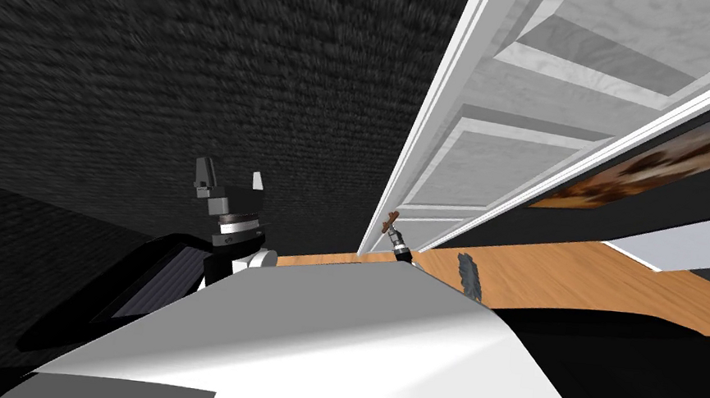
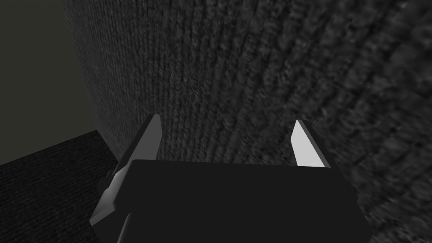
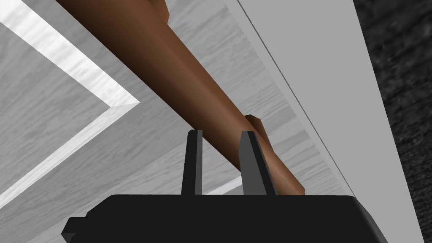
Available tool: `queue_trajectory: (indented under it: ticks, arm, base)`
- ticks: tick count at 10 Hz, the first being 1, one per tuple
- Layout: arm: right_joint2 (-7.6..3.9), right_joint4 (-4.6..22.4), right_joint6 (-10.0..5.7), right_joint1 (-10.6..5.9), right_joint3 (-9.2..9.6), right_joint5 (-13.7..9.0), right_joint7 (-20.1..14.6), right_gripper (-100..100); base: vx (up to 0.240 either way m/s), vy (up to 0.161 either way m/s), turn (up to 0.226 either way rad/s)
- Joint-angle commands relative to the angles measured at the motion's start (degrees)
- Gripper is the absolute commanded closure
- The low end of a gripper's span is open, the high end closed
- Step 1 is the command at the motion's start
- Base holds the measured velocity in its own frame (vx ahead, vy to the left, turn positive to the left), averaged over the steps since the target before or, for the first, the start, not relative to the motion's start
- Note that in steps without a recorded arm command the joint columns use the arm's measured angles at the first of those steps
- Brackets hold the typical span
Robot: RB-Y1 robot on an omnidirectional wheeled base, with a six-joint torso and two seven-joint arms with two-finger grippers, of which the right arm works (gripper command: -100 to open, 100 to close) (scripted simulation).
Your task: Pull the door open
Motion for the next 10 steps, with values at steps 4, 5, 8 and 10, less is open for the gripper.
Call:
queue_trajectory:
  ticks: [4,5,8,10]
  arm:
    - [-0.6,-0.5,-1.32,1.52,-0.8,1.1,3.1,-100]
    - [-0.81,-0.5,-1.8,1.98,-1.09,1.6,4.7,-100]
    - [-1.28,-0.6,-2.82,2.98,-1.72,2.5,8.5,-100]
    - [-1.79,-0.7,-3.9,4.08,-2.42,3.6,12.3,-100]
  base:
    - [-0.021,0.015,-0.024]
    - [0.002,0.04,-0.038]
    - [-0.007,0.035,-0.046]
    - [-0.009,0.024,-0.051]
